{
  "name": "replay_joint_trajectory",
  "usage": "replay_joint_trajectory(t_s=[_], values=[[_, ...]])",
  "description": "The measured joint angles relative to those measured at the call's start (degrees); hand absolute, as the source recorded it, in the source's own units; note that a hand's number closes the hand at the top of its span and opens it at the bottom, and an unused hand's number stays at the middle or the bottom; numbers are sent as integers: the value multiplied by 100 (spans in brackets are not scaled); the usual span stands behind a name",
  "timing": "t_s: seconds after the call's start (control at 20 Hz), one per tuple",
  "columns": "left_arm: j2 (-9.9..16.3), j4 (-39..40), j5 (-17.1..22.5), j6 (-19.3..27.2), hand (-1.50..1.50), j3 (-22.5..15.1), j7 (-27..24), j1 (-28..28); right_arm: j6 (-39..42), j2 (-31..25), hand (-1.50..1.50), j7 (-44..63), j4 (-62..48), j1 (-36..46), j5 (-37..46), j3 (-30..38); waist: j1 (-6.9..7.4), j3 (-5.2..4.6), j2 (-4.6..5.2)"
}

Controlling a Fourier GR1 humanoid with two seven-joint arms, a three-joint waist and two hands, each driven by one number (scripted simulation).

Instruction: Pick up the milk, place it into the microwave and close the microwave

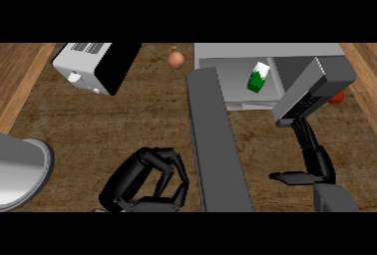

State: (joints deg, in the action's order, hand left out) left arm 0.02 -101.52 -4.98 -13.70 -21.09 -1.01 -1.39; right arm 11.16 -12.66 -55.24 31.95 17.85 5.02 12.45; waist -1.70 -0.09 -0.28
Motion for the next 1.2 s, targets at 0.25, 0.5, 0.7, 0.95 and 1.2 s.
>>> replay_joint_trajectory(t_s=[0.25,0.5,0.7,0.95,1.2], values=[[3,1168,-213,387,150,-447,-167,-735,216,-257,-150,101,858,-718,-176,-104,-58,-1,8],[14,2377,-230,1218,150,-1103,-699,-1181,374,-446,-150,262,1861,-1296,-305,-300,-94,-5,14],[15,3362,-73,2021,150,-1523,-1377,-1582,627,-595,-150,439,2498,-1561,-563,-407,-175,-9,37],[18,4122,604,2786,150,-1936,-2036,-2041,986,-734,-150,822,3284,-1710,-1044,-503,-307,-18,61],[20,4662,1352,3273,150,-2338,-2244,-2533,1239,-869,-150,1203,4069,-1937,-1439,-629,-486,-23,89]])
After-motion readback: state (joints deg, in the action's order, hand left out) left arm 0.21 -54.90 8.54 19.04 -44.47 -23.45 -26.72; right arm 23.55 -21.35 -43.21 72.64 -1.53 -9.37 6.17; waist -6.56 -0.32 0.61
